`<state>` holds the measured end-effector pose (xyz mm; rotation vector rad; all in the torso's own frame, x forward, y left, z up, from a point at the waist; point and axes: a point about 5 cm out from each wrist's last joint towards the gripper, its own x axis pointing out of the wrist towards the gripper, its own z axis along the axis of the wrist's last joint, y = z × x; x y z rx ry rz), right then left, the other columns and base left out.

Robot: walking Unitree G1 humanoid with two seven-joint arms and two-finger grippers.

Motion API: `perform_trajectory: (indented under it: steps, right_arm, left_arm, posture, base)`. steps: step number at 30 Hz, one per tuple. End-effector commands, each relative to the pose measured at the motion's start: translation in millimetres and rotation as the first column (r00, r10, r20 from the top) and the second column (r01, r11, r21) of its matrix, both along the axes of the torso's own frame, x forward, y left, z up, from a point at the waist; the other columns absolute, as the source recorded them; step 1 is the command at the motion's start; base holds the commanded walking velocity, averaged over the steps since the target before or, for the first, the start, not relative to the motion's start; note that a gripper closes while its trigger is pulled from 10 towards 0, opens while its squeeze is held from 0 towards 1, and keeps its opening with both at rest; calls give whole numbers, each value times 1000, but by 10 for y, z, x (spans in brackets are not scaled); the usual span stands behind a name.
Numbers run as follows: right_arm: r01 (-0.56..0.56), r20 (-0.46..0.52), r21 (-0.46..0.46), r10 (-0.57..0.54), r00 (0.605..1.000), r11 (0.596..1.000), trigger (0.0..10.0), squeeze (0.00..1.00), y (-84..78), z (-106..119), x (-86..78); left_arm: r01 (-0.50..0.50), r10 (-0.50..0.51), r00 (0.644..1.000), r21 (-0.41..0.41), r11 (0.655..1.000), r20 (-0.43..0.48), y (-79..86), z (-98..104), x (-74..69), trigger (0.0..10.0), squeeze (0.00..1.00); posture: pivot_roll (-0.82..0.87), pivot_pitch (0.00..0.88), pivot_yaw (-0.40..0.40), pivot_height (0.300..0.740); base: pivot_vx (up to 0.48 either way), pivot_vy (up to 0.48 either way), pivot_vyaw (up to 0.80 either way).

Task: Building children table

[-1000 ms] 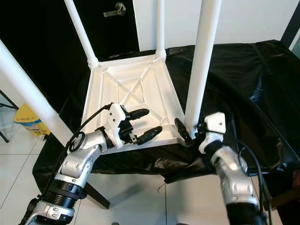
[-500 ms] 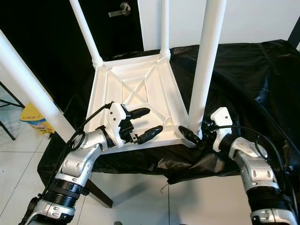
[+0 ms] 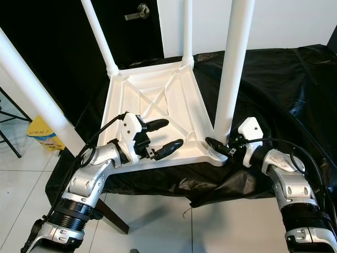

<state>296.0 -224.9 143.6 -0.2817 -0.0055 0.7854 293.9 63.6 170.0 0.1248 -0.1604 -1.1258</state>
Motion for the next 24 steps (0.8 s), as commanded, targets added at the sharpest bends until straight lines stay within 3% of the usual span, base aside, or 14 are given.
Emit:
perform_trajectory:
  steps: [1,12,15,18,21,24]
  right_arm:
    - [-6,-30,-24,6,1000,1000,10000,0,32,-85,-45]
    - [124,7,83,-125,992,989,10000,0,262,-158,-187]
    - [280,-1,127,-283,959,951,10000,0,352,-231,-215]
    - [320,-8,129,-322,947,939,10000,0,372,-264,-220]
    - [436,-21,196,-440,898,878,10000,0,495,-302,-241]
    - [474,-24,225,-481,876,851,10000,0,607,-298,-264]
  left_arm:
    - [-62,62,998,-5,998,-7,30,6,53,10000,0]
    - [-55,55,998,-8,998,-26,7,-38,14,10000,0]
    - [-43,43,999,-2,999,-28,-19,-47,6,10000,0]
    - [-42,42,999,2,999,-27,-20,-53,8,10000,0]
    - [-40,40,999,5,999,-27,-17,-45,7,10000,0]
    - [-38,38,999,4,999,-27,-17,-34,5,10000,0]
  posture:
    - [-152,0,112,740]
    - [-162,0,114,740]
    - [-163,0,117,740]
    - [-165,0,120,740]
    - [-163,3,122,740]
    - [-161,11,125,740]
  base:
    - [0,0,0]
    - [0,0,0]
    - [0,0,0]
    - [0,0,0]
    - [0,0,0]
    - [0,0,0]
